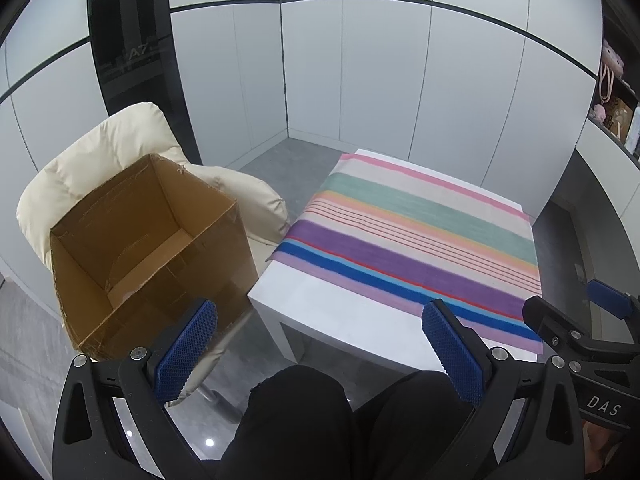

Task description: Organize objects

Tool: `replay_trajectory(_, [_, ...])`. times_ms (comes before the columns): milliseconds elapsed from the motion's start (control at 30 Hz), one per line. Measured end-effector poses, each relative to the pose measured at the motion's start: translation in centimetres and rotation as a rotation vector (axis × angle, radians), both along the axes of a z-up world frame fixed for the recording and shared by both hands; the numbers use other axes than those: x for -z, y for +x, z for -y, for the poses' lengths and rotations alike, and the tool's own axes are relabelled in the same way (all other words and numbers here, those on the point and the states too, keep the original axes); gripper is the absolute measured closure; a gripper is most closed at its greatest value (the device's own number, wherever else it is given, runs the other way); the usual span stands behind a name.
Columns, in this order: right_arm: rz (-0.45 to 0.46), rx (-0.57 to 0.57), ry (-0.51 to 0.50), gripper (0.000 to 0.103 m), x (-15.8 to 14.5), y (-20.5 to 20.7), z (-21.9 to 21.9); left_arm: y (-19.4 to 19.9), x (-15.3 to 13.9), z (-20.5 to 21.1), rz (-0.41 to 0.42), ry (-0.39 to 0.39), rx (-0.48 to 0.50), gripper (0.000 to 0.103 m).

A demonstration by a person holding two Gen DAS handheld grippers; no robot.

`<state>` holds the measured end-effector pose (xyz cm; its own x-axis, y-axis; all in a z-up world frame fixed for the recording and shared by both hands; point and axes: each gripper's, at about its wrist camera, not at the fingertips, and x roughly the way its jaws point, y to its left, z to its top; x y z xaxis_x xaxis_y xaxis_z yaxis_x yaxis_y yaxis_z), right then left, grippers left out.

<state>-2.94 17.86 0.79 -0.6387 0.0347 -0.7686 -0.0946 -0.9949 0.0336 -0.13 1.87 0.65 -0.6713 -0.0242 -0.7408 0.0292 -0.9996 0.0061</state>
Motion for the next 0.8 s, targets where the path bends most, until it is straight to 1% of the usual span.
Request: replay_trajectory(800, [0.001, -0.004, -0.001, 0.000, -0.07, 0.07, 0.10, 0.10, 0.03, 0.01, -0.001, 0.001, 0.000, 0.000])
